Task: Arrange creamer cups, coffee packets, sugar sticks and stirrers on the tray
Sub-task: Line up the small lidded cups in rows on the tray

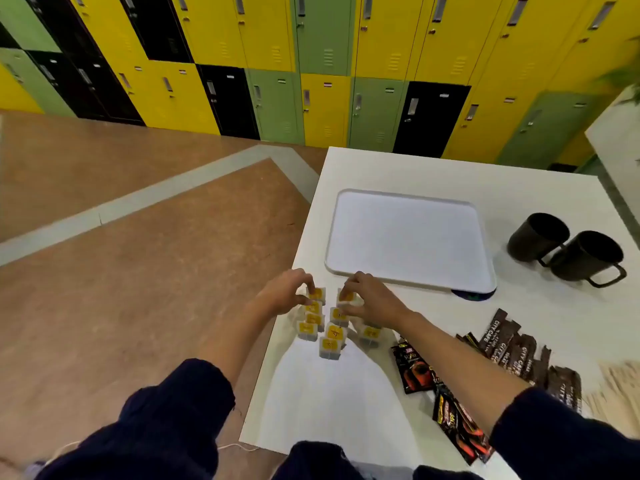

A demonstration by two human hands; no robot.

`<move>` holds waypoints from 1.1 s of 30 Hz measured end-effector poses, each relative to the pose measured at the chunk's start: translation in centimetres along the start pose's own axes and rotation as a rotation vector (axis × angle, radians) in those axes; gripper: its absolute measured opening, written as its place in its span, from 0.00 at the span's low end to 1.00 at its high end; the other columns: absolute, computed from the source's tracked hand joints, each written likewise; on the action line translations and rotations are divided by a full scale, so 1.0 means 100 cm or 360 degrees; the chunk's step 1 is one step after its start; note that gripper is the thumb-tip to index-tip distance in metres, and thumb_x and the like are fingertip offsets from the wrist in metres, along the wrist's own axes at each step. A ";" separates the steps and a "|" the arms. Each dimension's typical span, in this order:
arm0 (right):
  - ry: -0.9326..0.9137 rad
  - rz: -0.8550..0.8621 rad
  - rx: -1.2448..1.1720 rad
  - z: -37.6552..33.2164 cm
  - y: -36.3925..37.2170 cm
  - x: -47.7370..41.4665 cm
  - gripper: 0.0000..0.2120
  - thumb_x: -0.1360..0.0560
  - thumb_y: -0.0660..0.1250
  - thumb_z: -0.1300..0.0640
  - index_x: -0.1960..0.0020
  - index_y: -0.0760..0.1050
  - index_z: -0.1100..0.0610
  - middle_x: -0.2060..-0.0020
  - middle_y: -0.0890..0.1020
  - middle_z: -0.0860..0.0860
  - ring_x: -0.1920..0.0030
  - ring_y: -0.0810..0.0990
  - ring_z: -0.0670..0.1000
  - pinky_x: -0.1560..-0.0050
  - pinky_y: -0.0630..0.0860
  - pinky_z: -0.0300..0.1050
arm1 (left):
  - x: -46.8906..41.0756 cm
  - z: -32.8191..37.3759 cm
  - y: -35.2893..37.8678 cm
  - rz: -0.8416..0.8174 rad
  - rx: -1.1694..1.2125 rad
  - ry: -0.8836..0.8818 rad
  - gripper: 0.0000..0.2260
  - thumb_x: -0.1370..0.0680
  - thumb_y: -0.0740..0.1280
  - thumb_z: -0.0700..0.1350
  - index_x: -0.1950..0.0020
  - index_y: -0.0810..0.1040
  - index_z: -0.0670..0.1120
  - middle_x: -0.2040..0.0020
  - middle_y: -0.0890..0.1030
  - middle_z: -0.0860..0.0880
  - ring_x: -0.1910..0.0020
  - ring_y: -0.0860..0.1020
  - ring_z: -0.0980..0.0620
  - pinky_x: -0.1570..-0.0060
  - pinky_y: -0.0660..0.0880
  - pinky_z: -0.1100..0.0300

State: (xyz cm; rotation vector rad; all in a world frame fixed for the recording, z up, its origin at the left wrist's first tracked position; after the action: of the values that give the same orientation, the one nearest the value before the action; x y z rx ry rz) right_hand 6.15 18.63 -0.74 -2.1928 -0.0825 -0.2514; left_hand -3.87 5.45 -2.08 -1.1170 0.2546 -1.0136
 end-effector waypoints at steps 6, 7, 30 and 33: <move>0.0046 -0.0021 0.0098 -0.001 0.008 -0.004 0.09 0.29 0.70 0.49 0.53 0.80 0.53 0.49 0.75 0.51 0.48 0.74 0.52 0.48 0.73 0.48 | -0.001 0.007 0.003 0.0052 -0.0026 0.0055 0.08 0.27 0.71 0.44 0.49 0.80 0.46 0.49 0.79 0.48 0.48 0.75 0.49 0.47 0.73 0.53; 0.0049 -0.0006 0.0117 -0.001 0.008 -0.004 0.08 0.28 0.69 0.50 0.52 0.80 0.54 0.49 0.75 0.51 0.48 0.74 0.53 0.49 0.73 0.48 | -0.001 0.008 0.004 0.0063 -0.0040 0.0063 0.08 0.27 0.71 0.44 0.49 0.80 0.45 0.49 0.79 0.48 0.48 0.75 0.49 0.47 0.73 0.53; -0.0003 0.0328 0.0013 0.034 -0.125 -0.095 0.10 0.27 0.70 0.53 0.58 0.79 0.61 0.59 0.82 0.53 0.57 0.80 0.53 0.53 0.75 0.48 | -0.130 0.033 -0.097 0.0197 -0.0129 0.0203 0.08 0.27 0.72 0.49 0.51 0.83 0.48 0.52 0.82 0.51 0.50 0.76 0.51 0.52 0.72 0.57; 0.0027 0.0364 0.0079 0.047 -0.142 -0.119 0.10 0.27 0.70 0.53 0.57 0.79 0.61 0.58 0.82 0.53 0.56 0.80 0.54 0.53 0.75 0.49 | -0.157 0.035 -0.102 0.0262 -0.0141 0.0188 0.07 0.27 0.71 0.48 0.50 0.82 0.49 0.51 0.80 0.51 0.48 0.74 0.51 0.51 0.71 0.57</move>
State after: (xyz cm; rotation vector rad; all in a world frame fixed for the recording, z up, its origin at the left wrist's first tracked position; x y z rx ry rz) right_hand -6.93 31.20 5.29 -2.1279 0.1690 -0.1378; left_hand -15.89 19.15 3.38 -1.0985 0.4826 -0.9297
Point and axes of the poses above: each hand's wrist, its own x-axis away from the middle knuckle, its own y-axis out of the palm, z = x × y, the point moved 7 cm from there along -x, towards the middle knuckle
